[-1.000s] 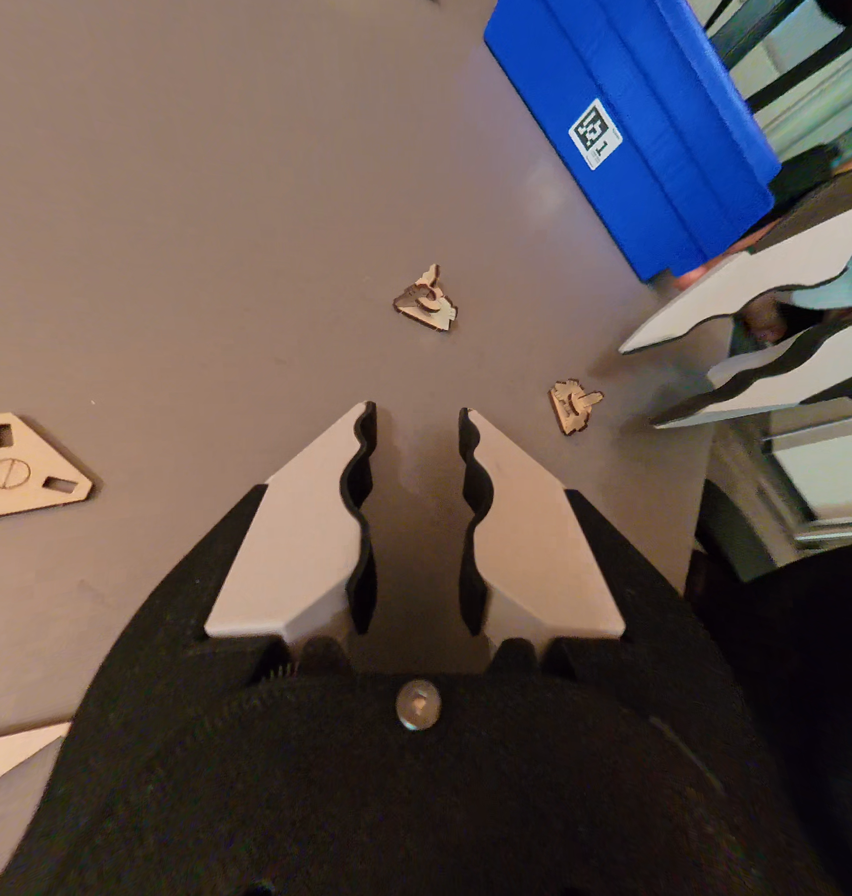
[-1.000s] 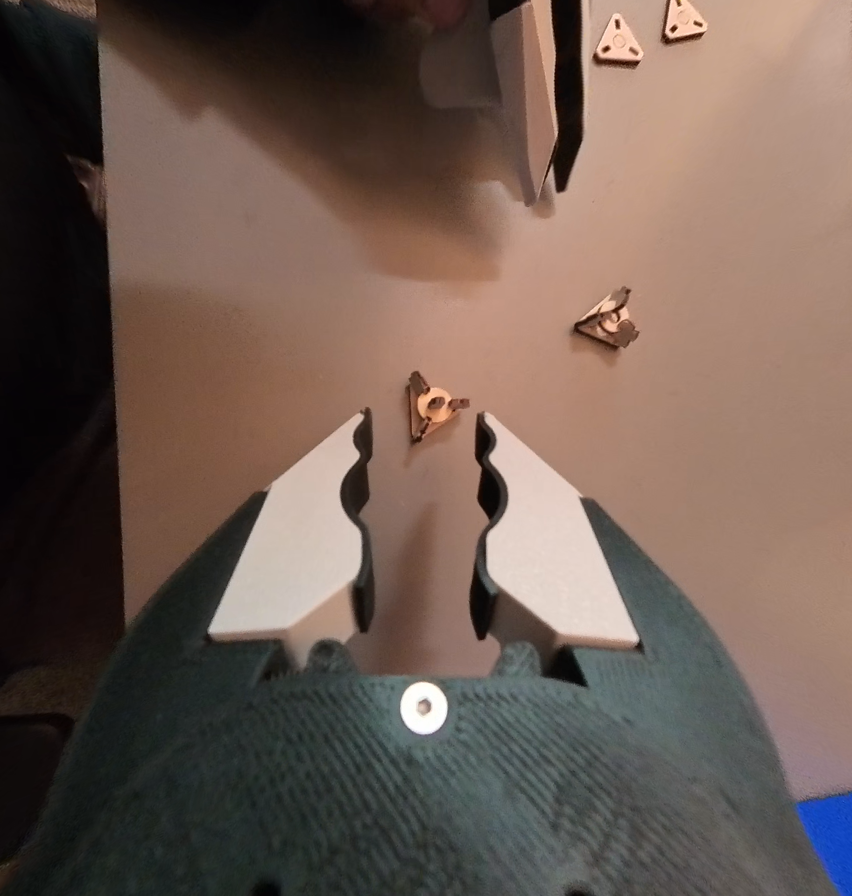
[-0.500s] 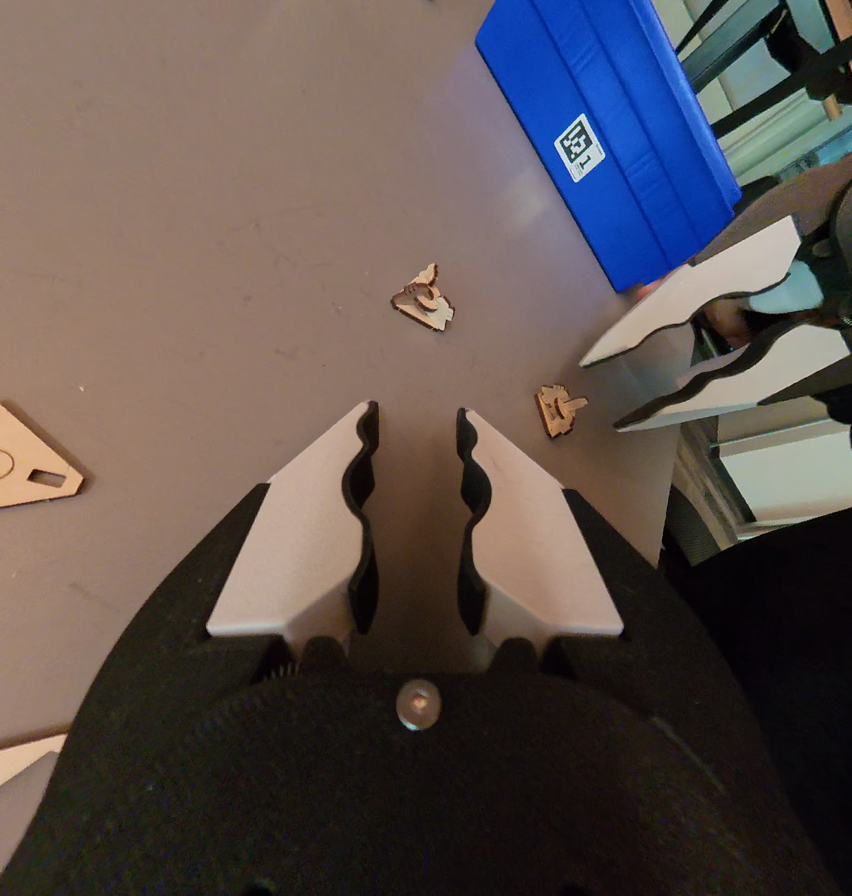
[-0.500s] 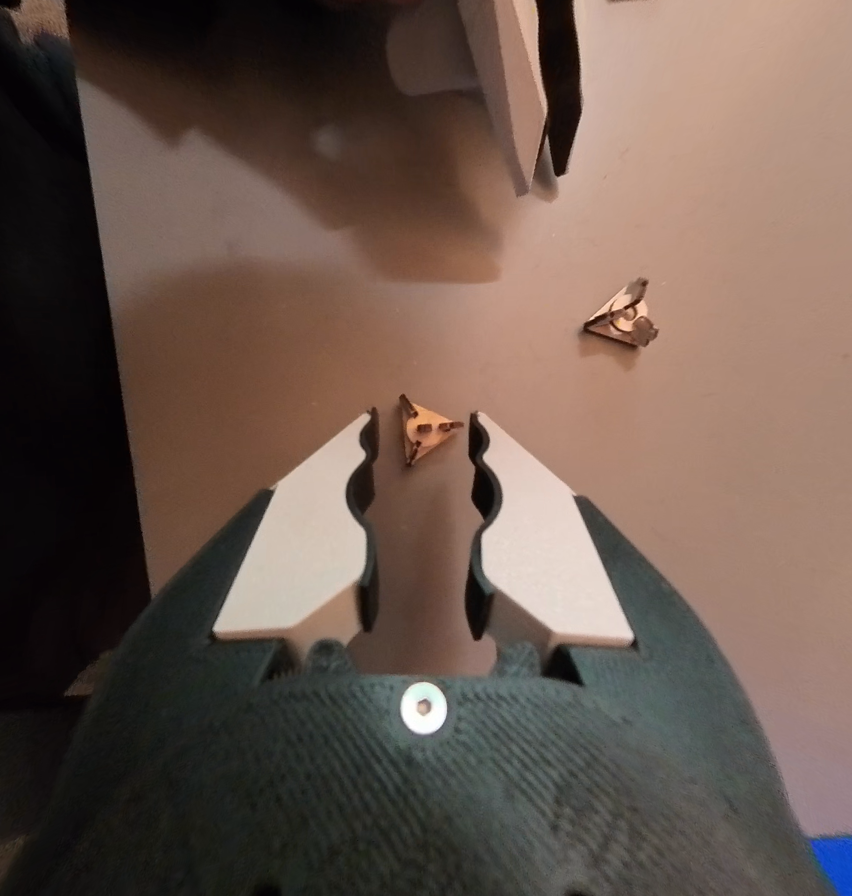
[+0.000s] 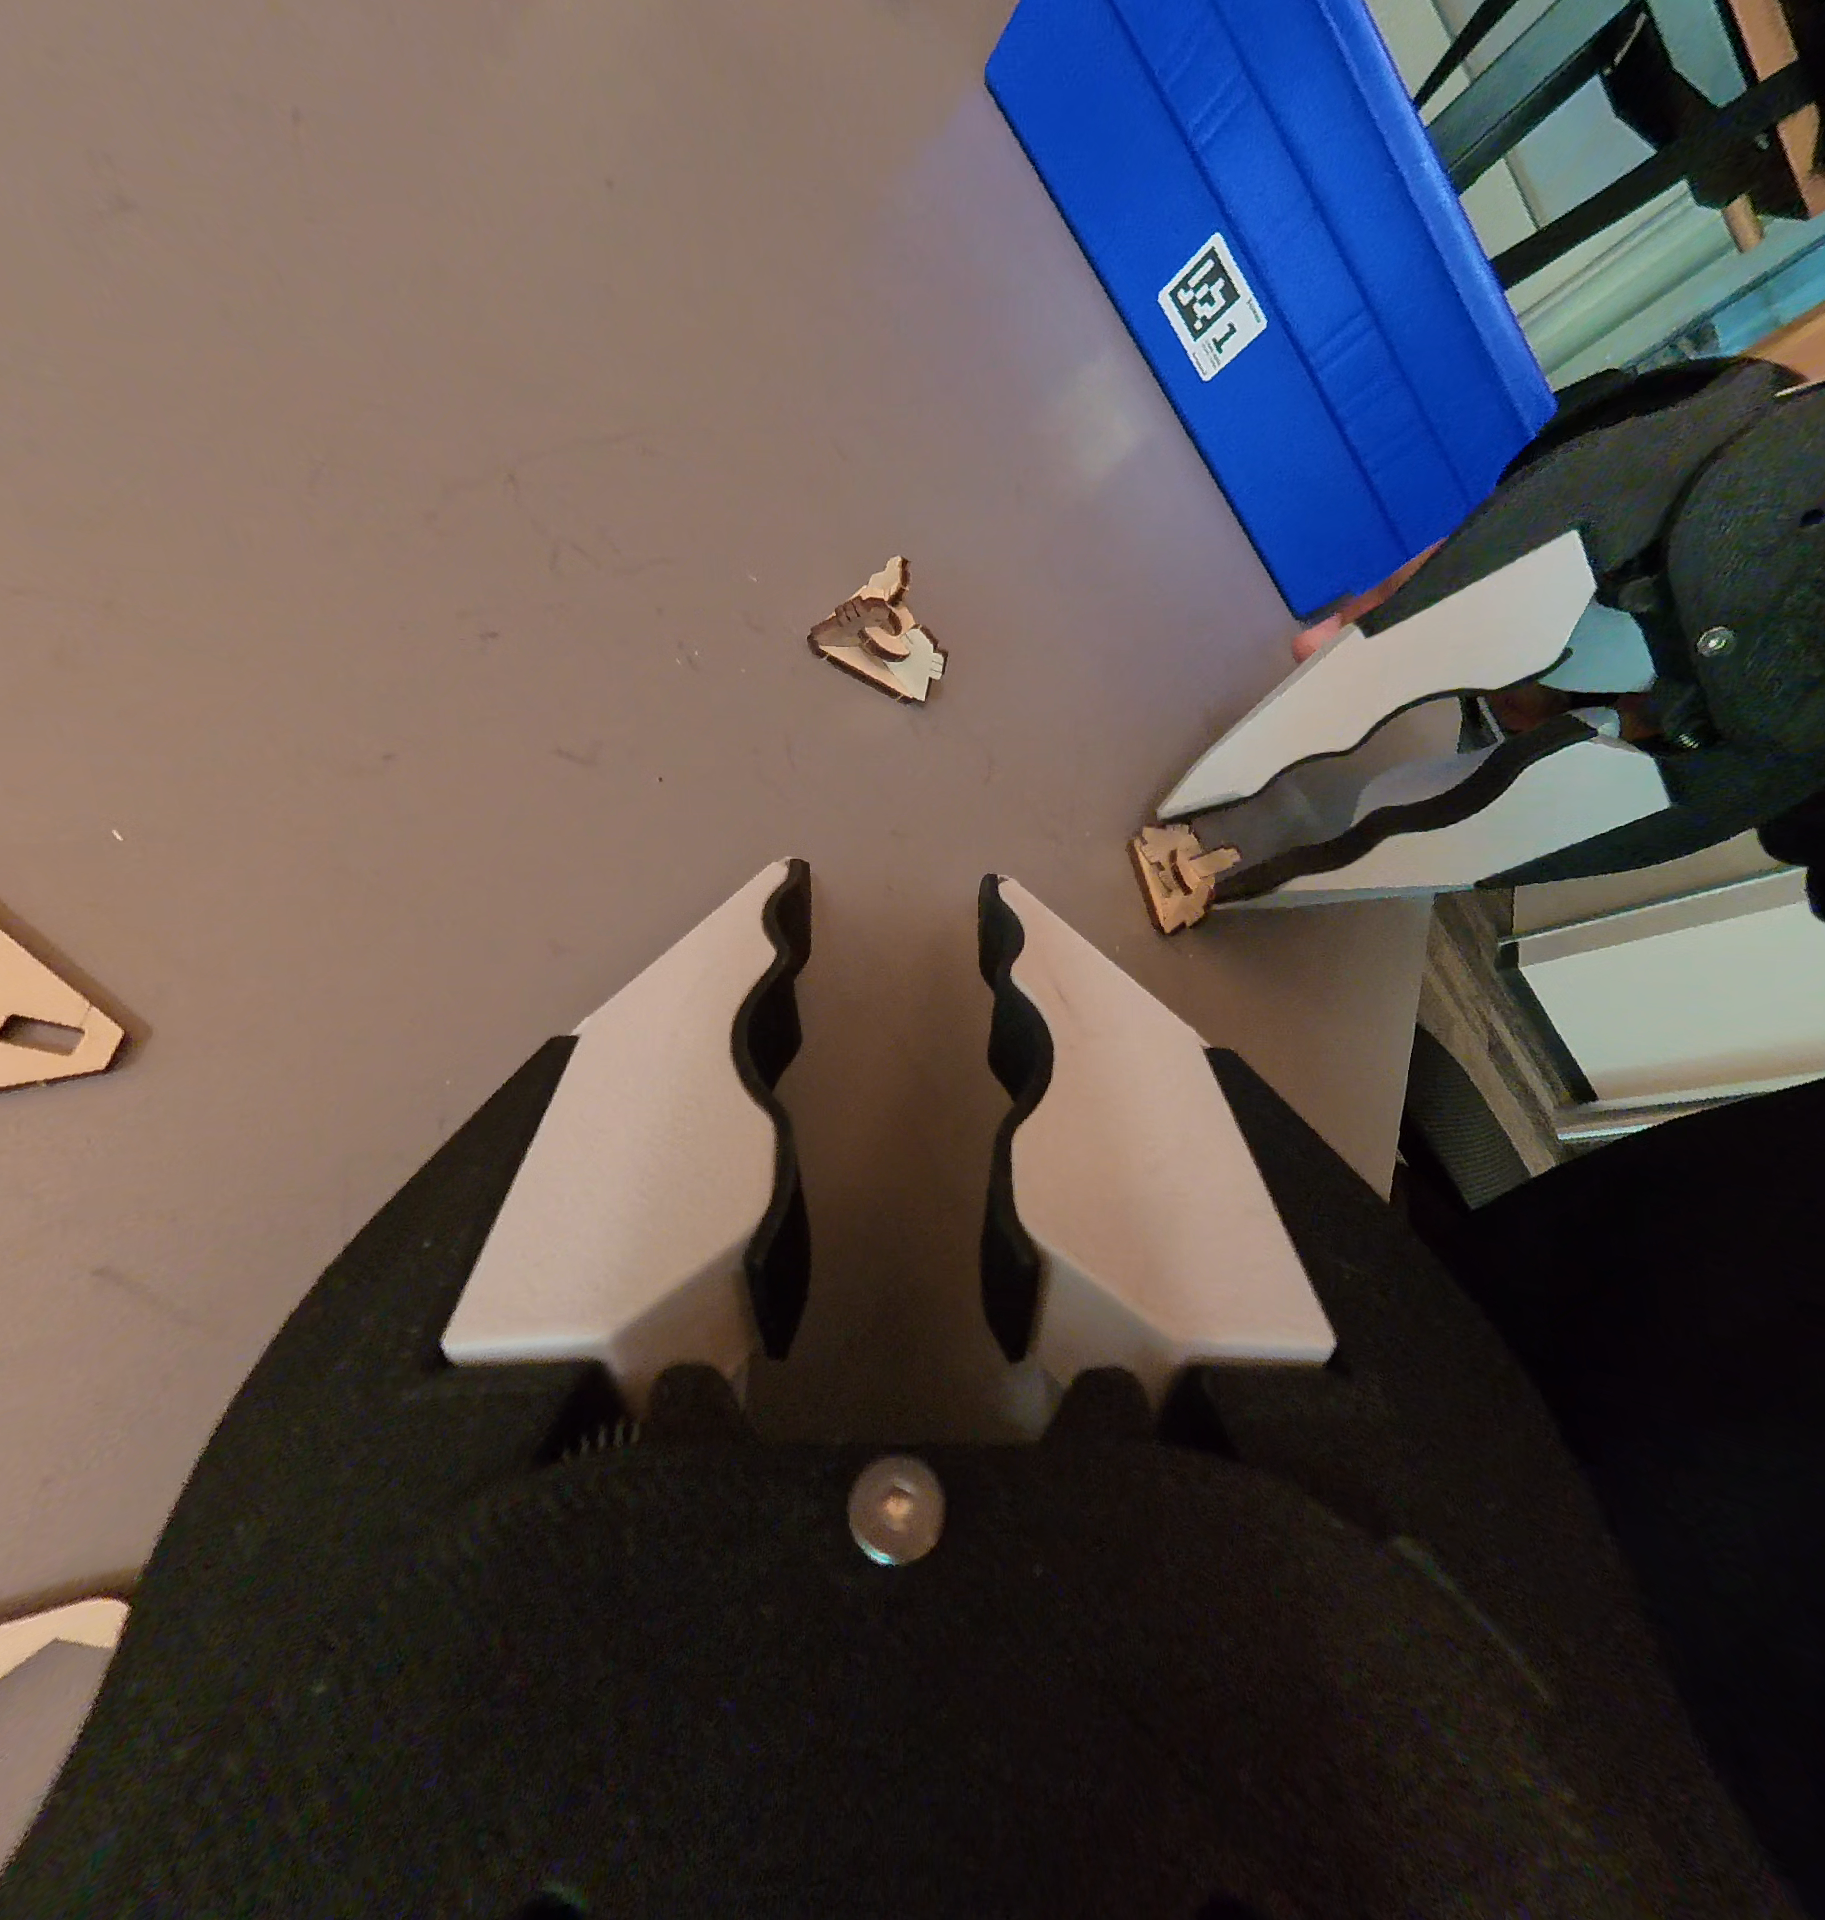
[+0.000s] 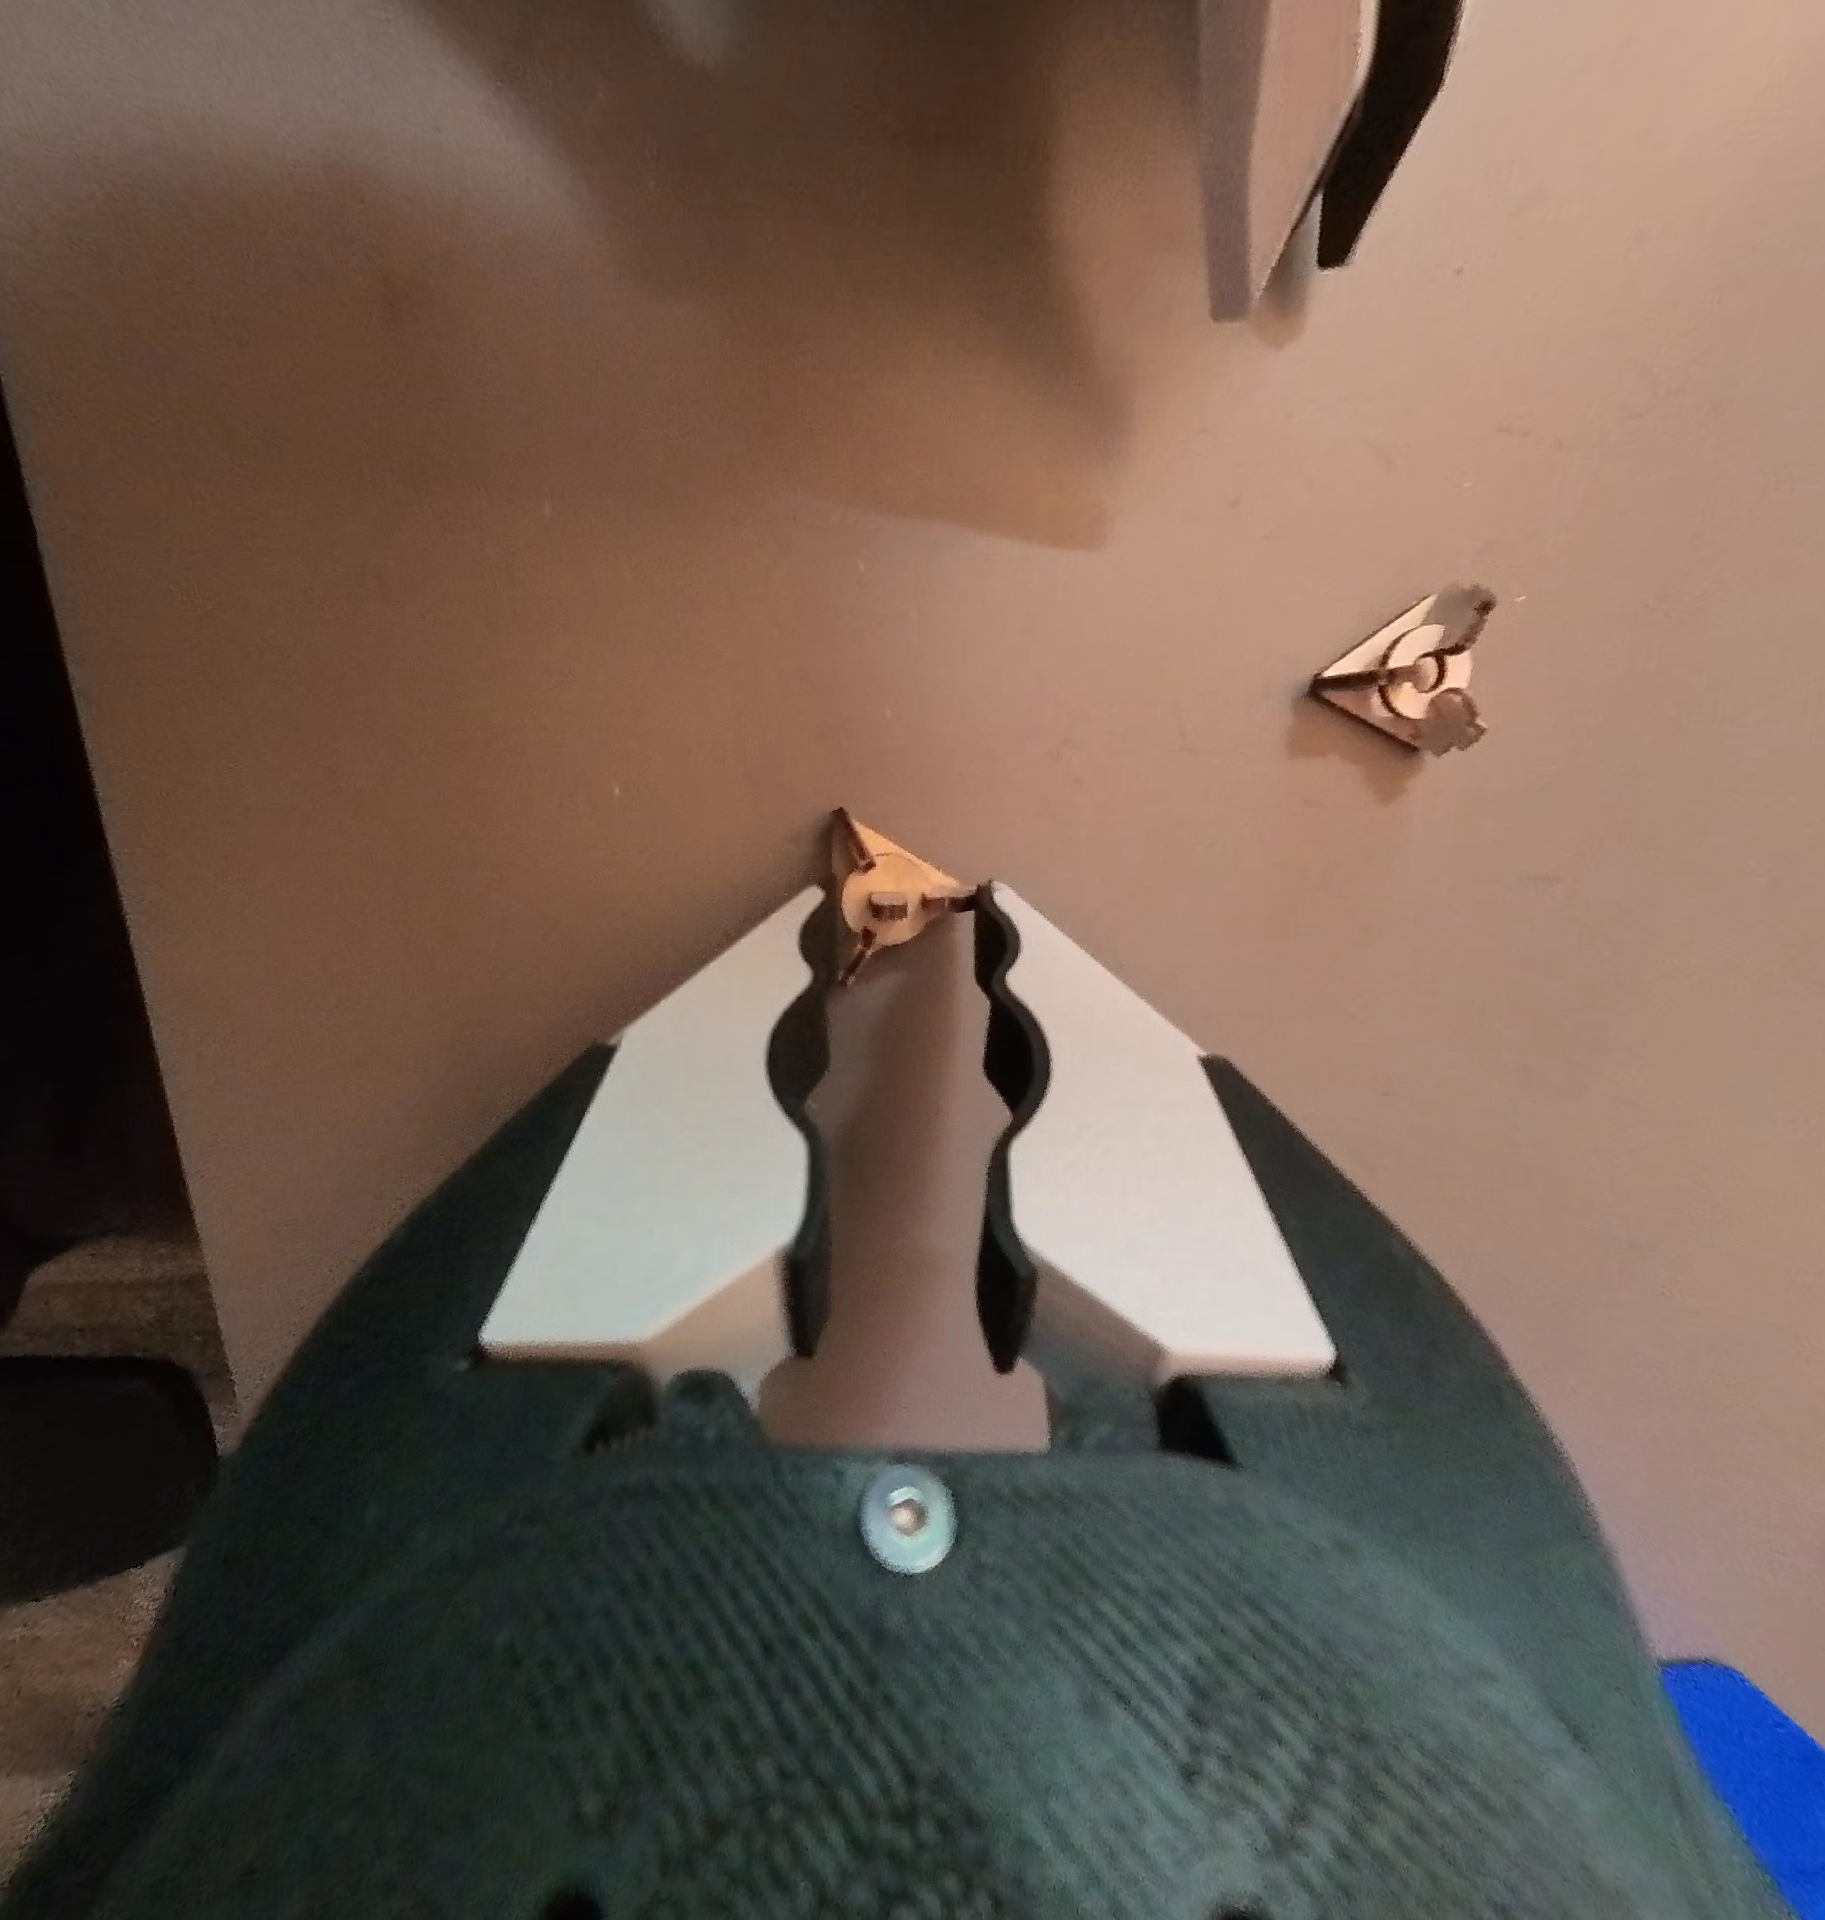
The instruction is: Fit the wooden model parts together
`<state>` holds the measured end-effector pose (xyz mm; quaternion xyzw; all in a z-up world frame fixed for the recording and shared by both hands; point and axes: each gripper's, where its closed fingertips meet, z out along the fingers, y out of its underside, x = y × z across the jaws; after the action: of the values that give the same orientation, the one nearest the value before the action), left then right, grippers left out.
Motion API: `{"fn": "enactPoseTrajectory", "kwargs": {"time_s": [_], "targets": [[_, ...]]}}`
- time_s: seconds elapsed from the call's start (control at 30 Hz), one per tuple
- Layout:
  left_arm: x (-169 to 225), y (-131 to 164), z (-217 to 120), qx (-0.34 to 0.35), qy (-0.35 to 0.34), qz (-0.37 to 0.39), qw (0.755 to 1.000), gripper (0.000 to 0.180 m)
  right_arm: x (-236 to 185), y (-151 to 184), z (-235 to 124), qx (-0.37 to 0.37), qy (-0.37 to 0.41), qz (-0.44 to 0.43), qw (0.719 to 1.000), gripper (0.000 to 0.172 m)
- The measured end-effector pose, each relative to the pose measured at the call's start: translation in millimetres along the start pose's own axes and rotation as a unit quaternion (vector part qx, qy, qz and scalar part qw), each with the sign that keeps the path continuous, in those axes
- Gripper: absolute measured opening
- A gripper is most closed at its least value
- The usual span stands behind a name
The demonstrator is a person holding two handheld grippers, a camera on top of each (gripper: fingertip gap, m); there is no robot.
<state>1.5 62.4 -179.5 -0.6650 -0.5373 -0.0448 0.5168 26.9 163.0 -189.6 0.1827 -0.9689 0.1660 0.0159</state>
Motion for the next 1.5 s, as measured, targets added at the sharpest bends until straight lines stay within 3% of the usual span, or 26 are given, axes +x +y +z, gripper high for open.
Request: {"fn": "enactPoseTrajectory", "kwargs": {"time_s": [0.33,0.6,0.9,1.0,1.1,1.5], "targets": [[-1,1,0,-0.001,0.001,-0.004,1.000,0.030,-3,2,0,-0.019,-0.010,-0.015,1.000,0.024],[0,1,1,-0.003,0.001,-0.002,1.000,0.030,-3,2,1,0.025,-0.019,0.014,0.999,0.024],[1,1,1,-0.003,0.000,0.007,1.000,0.030,-2,3,2,0.026,-0.030,0.034,0.999,0.025],[2,0,0,0.001,0.000,0.010,1.000,0.030,-3,6,6,0.007,-0.022,0.027,0.999,0.031],[2,-1,0,0.003,0.000,0.012,1.000,0.030,-1,-2,0,0.024,-0.016,0.042,0.999,0.050],[9,-2,1,0.007,0.000,0.041,0.999,0.029,-12,0,-29,0.114,0.073,0.106,0.985,0.055]]}}
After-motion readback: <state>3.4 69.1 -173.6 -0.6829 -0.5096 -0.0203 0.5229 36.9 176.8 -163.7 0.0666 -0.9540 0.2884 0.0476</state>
